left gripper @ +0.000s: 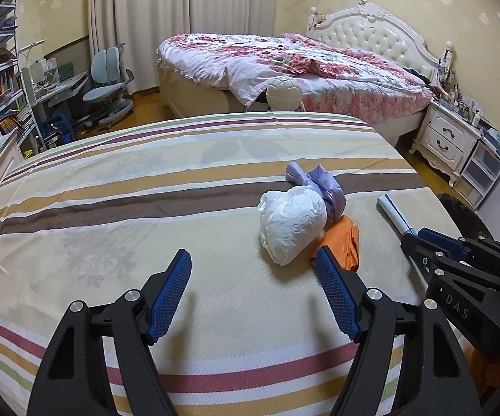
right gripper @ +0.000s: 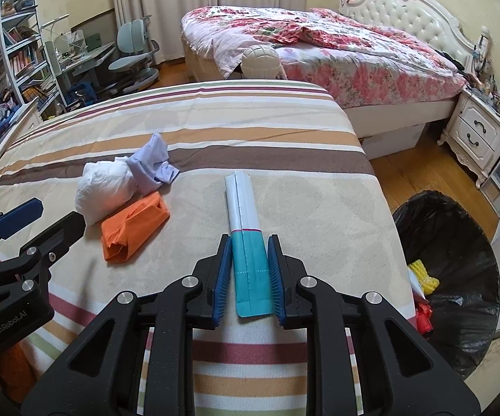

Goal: Collect trash
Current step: 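Grasp the white and teal tube with the right tool, then grasp and lift the white plastic bag with the left tool while the right tool holds the tube, then carry the tube and white bag in both tools over the black bin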

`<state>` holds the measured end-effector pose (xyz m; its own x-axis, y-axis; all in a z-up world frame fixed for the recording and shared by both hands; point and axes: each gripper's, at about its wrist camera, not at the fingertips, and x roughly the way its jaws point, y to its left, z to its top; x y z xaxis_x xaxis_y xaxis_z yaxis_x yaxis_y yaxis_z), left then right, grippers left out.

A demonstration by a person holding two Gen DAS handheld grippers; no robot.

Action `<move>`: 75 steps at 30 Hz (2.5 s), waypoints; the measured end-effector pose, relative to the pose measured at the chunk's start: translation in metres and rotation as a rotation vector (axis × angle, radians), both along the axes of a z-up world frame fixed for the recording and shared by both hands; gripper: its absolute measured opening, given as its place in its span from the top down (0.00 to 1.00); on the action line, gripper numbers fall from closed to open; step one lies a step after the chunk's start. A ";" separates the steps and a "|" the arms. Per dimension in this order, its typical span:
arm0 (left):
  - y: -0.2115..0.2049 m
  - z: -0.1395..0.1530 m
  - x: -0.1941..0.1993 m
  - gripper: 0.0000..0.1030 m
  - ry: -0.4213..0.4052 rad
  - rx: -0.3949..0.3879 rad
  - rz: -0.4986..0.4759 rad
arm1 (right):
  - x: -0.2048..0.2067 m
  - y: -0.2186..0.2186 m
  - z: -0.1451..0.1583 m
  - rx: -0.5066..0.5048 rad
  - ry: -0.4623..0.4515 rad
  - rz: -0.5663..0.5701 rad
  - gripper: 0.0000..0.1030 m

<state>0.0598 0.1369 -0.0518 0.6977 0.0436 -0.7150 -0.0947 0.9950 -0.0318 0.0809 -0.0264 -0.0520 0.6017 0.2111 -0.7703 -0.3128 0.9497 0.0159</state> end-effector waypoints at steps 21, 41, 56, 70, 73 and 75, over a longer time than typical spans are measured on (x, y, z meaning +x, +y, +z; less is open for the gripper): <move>-0.010 -0.002 0.031 0.41 0.022 0.004 -0.080 | 0.010 0.000 0.001 0.011 0.003 -0.009 0.79; -0.010 0.006 0.003 0.70 -0.016 -0.004 -0.090 | -0.002 -0.004 0.002 0.014 -0.007 -0.023 0.81; -0.025 0.014 -0.041 0.70 -0.058 -0.012 -0.067 | -0.046 -0.019 0.009 0.032 -0.039 -0.028 0.82; -0.076 0.026 -0.048 0.70 -0.110 0.003 -0.143 | -0.068 -0.068 0.026 0.064 -0.096 -0.109 0.81; -0.089 0.026 -0.044 0.70 -0.109 -0.006 -0.167 | -0.068 -0.082 0.029 0.068 -0.108 -0.140 0.82; -0.098 0.027 -0.041 0.70 -0.110 -0.013 -0.183 | -0.067 -0.092 0.032 0.070 -0.117 -0.163 0.82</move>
<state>0.0187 0.0388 -0.0249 0.7667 -0.0999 -0.6341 0.0926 0.9947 -0.0447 0.0139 -0.1188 -0.0204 0.7168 0.1539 -0.6800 -0.1584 0.9858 0.0562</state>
